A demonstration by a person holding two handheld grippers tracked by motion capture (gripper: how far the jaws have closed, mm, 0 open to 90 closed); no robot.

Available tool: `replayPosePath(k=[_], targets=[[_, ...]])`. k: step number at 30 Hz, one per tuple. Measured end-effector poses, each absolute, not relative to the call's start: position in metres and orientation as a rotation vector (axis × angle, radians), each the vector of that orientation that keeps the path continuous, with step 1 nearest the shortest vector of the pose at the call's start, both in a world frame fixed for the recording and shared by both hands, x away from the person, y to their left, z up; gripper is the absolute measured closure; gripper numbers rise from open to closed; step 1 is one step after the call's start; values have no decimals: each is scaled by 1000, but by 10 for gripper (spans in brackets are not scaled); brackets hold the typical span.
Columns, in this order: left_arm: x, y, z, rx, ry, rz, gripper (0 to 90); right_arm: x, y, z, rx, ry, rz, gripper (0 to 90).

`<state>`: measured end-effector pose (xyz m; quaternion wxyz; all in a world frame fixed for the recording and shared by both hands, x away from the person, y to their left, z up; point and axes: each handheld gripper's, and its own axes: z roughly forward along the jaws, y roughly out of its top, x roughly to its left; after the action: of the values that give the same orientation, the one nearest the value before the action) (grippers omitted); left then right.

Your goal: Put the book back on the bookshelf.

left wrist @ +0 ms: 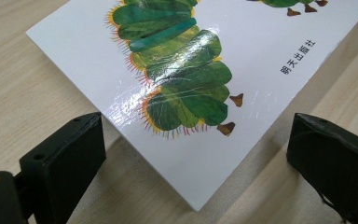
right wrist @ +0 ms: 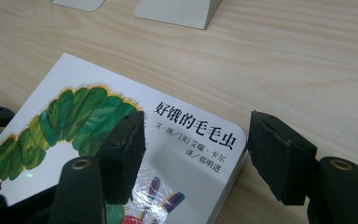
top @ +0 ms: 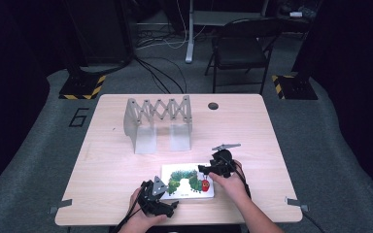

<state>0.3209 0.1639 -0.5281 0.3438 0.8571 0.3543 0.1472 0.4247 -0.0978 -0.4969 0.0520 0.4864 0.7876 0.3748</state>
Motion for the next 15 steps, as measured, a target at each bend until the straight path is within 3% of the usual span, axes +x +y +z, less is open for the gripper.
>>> replayPosePath(k=[15], targets=[[321, 156, -528, 2221, 982, 408, 1, 421, -100, -488, 1451, 2394, 1154, 389]])
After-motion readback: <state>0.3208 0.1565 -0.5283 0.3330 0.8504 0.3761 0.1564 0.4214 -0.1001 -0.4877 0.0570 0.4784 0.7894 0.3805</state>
